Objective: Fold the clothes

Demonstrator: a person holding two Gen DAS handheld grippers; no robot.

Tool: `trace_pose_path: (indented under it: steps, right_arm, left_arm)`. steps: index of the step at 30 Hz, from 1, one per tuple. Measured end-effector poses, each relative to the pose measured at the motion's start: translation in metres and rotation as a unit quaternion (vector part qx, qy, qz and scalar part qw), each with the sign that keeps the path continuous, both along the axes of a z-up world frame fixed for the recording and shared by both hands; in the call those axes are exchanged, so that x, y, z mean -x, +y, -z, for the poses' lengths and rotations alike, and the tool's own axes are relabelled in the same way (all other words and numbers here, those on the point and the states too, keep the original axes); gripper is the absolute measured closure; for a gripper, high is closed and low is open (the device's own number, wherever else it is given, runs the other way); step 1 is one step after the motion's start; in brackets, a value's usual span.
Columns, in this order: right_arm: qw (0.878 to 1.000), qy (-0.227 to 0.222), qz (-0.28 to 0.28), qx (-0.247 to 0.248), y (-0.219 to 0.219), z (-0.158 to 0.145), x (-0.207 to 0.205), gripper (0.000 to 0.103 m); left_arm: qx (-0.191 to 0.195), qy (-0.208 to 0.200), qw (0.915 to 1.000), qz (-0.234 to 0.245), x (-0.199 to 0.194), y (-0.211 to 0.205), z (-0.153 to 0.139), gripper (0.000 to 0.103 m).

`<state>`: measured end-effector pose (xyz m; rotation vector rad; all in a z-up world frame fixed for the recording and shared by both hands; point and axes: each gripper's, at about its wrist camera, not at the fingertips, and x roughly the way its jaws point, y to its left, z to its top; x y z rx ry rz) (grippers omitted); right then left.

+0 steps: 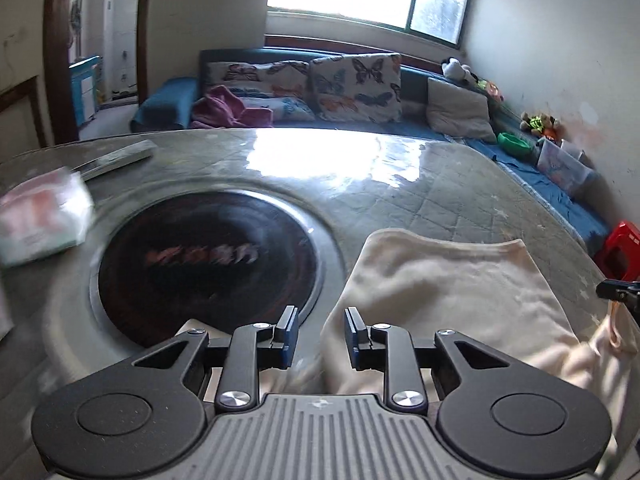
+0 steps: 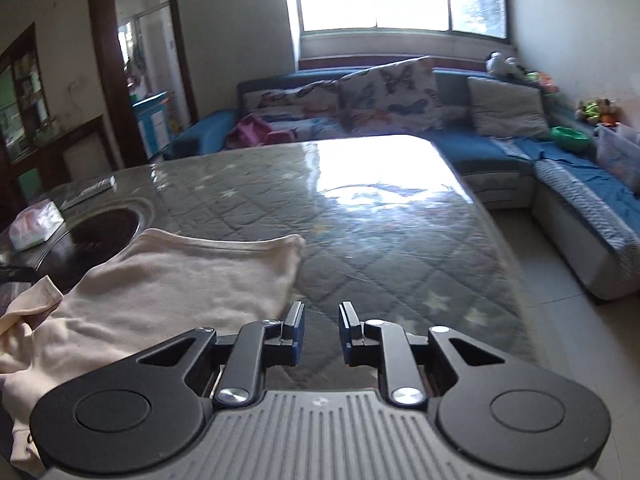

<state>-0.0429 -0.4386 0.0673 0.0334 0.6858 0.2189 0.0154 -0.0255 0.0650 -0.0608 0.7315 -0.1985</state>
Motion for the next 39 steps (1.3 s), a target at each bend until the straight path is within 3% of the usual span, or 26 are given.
trace_pose_path:
  steps: [4,13,15,16,18,23,30,34,36,39]
  right_arm:
    - [1.000,0.010,-0.023,0.002,0.016,0.004,-0.025,0.080]
    - [0.999,0.024,-0.045,0.010,0.033,0.013,-0.057,0.075]
    - [0.998,0.027,-0.047,0.012,0.035,0.016,-0.062,0.075]
    - [0.998,0.029,-0.048,0.012,0.036,0.017,-0.064,0.075]
    - [0.998,0.032,-0.050,0.013,0.038,0.020,-0.068,0.074]
    - [0.998,0.036,-0.051,0.015,0.039,0.023,-0.074,0.074]
    - [0.998,0.041,-0.049,0.015,0.038,0.027,-0.076,0.074]
    - [0.998,0.041,-0.048,0.014,0.037,0.028,-0.076,0.073]
    - [0.998,0.041,-0.048,0.016,0.036,0.027,-0.076,0.072]
    - [0.998,0.040,-0.048,0.018,0.035,0.027,-0.076,0.068]
  left_arm:
    - [-0.008,0.003,0.9993,0.036,-0.035,-0.022,0.013,0.070]
    - [0.002,0.027,0.9980,0.057,-0.072,-0.037,0.038,0.072]
    - [0.002,0.020,0.9974,0.069,-0.069,-0.041,0.037,0.079]
    - [0.003,0.014,0.9968,0.079,-0.065,-0.044,0.036,0.095]
    - [0.005,0.001,0.9950,0.100,-0.056,-0.049,0.032,0.100]
    - [0.010,-0.029,0.9880,0.151,-0.034,-0.063,0.024,0.101]
    - [0.017,-0.071,0.9722,0.223,-0.004,-0.082,0.013,0.100]
    - [0.009,-0.061,0.9612,0.269,0.010,-0.091,0.017,0.096]
    - [-0.002,-0.075,0.9633,0.258,0.012,-0.087,0.015,0.094]
    - [-0.007,-0.072,0.9719,0.224,0.006,-0.080,0.014,0.076]
